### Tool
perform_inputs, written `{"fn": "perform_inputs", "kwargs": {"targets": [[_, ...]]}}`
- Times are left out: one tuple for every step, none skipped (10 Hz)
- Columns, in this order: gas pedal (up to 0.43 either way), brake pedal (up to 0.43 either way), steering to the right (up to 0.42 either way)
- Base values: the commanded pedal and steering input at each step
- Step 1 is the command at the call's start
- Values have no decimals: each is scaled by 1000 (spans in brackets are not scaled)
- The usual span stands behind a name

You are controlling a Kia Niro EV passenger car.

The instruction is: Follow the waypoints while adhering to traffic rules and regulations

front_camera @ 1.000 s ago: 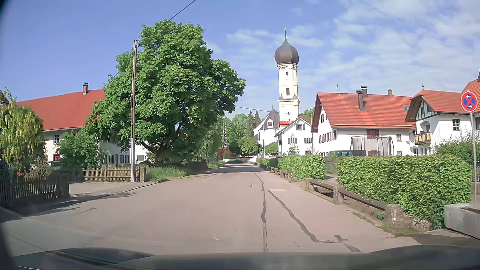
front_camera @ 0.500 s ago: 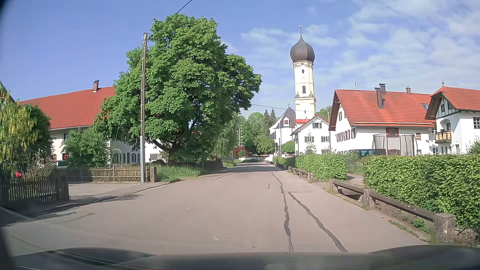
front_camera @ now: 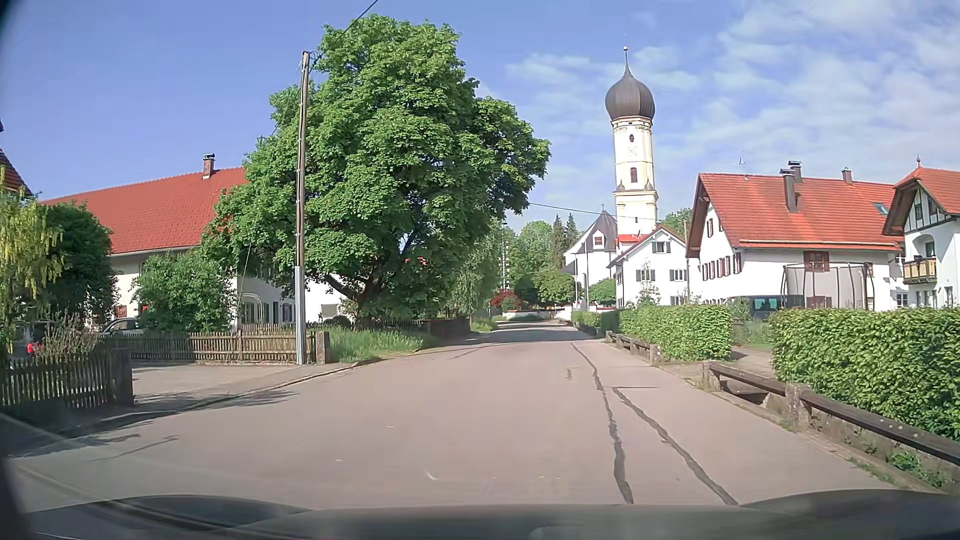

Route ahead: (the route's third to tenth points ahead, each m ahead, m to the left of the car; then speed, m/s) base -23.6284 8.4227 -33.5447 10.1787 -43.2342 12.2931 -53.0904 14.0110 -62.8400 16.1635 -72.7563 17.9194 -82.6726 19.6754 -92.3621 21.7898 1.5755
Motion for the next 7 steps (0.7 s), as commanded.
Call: {"fn": "perform_inputs", "kwargs": {"targets": [[0, 226, -176], [0, 232, -169], [0, 232, -155], [0, 232, -138], [0, 238, -124], [0, 244, -107], [0, 250, -83]]}}
